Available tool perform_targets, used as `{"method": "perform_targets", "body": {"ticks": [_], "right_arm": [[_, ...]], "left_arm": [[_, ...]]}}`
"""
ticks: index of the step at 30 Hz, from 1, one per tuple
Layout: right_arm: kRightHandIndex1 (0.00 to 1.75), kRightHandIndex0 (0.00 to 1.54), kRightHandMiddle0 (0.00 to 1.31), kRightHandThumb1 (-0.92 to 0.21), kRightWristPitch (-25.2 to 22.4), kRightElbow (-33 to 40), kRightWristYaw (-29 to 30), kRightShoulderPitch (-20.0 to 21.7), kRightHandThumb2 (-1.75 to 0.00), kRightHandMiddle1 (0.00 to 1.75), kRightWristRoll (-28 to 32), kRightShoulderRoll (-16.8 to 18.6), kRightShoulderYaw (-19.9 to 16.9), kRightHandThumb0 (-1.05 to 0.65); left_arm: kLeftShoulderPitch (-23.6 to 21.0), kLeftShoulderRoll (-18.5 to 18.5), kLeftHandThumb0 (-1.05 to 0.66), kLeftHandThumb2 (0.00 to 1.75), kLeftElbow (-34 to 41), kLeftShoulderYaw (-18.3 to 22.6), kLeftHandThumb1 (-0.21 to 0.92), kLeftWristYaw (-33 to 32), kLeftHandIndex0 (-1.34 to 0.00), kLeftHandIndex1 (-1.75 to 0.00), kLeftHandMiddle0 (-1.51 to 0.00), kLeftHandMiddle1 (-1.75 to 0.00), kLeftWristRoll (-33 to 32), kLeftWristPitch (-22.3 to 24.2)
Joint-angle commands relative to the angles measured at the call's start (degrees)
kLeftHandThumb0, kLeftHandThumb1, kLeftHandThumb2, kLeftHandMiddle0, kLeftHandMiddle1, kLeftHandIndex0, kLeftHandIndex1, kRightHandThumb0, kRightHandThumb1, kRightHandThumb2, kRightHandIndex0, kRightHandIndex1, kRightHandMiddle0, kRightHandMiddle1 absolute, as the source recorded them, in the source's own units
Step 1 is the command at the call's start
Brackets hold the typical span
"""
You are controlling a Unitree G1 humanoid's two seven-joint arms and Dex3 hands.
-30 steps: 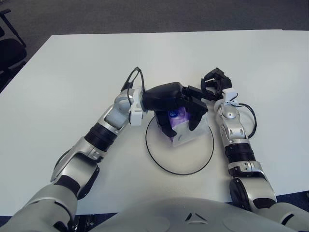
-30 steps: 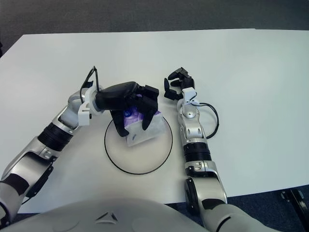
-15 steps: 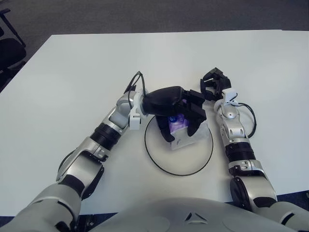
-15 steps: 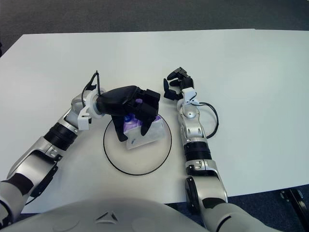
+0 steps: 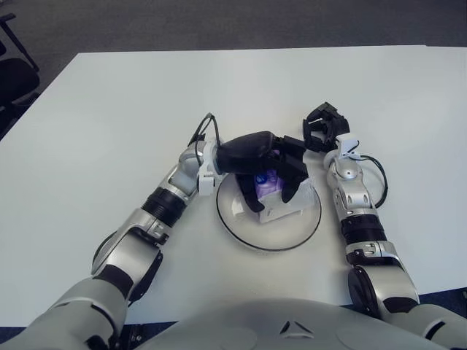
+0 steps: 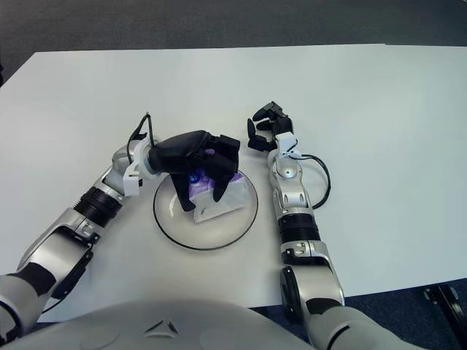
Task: Put the tissue paper into the plate.
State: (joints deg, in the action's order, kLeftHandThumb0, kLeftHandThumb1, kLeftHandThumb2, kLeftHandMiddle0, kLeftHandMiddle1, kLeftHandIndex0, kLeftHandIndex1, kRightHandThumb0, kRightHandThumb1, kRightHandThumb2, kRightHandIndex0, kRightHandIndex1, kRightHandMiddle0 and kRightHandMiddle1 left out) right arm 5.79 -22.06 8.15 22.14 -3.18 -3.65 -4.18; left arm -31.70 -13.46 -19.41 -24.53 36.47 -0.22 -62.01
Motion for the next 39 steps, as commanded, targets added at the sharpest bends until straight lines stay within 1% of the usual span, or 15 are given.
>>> {"method": "perform_targets", "body": {"ticks": [1,6,11,16,22,25,29,34,39], "right_arm": [[1.75,1.15,0.51,-0.44,0.34,-3.68,-0.13,-5.2,-1.16,1.75,0.58,0.6,-0.46,-0.44],[1.75,1.14,0.51,-0.44,0.56,-4.04,-0.19,-5.11,-1.16,1.75,0.64,0.66,-0.7,-0.44],[1.75,1.13,0.51,-0.44,0.63,-4.07,-0.37,-5.21,-1.16,1.75,0.73,0.63,-0.94,-0.44],[1.75,1.13,0.51,-0.44,0.69,-4.15,-0.45,-5.2,-1.16,1.75,0.47,0.43,-0.84,-0.44],[1.75,1.13,0.51,-0.45,0.42,-3.88,-0.6,-5.34,-1.15,1.75,0.39,0.28,-0.76,-0.44],[1.75,1.14,0.51,-0.45,0.36,-3.86,-0.7,-5.35,-1.15,1.75,0.46,0.3,-0.79,-0.44],[1.75,1.14,0.51,-0.45,0.43,-3.86,-0.95,-5.36,-1.15,1.75,0.72,0.4,-0.9,-0.44],[1.75,1.15,0.51,-0.45,0.16,-3.81,-1.15,-5.35,-1.15,1.75,0.73,0.39,-0.93,-0.44],[1.75,1.15,0.51,-0.45,0.12,-3.83,-1.11,-5.33,-1.15,1.75,0.62,0.39,-0.95,-0.44]], "left_arm": [[1.97,-0.66,-0.26,1.5,-1.34,1.59,0.21,-1.59,-1.16,-1.75,-1.35,-1.75,3.21,1.73],[1.31,-0.18,-0.28,1.48,-3.25,4.48,0.21,-5.81,-1.16,-1.75,-1.34,-1.75,7.47,2.62],[1.0,-0.53,-0.3,1.45,-4.08,5.07,0.24,-7.56,-1.16,-1.75,-1.34,-1.75,9.44,3.57],[2.12,-1.52,-0.32,1.41,-3.75,5.67,0.29,-8.93,-1.16,-1.75,-1.36,-1.75,10.93,5.47],[2.41,-1.48,-0.34,1.37,-4.41,5.98,0.32,-11.09,-1.15,-1.75,-1.37,-1.75,12.51,5.76],[2.1,-1.27,-0.35,1.36,-5.36,6.11,0.33,-12.49,-1.15,-1.75,-1.37,-1.75,13.51,4.86],[1.35,-0.79,-0.36,1.35,-7.3,6.81,0.34,-16.04,-1.15,-1.75,-1.37,-1.75,16.74,2.32],[0.47,-0.95,-0.36,1.35,-9.09,6.98,0.34,-19.02,-1.15,-1.75,-1.37,-1.75,19.73,0.54],[-0.61,-0.53,-0.36,1.35,-10.96,7.64,0.33,-23.2,-1.15,-1.75,-1.36,-1.75,23.26,-2.22]]}}
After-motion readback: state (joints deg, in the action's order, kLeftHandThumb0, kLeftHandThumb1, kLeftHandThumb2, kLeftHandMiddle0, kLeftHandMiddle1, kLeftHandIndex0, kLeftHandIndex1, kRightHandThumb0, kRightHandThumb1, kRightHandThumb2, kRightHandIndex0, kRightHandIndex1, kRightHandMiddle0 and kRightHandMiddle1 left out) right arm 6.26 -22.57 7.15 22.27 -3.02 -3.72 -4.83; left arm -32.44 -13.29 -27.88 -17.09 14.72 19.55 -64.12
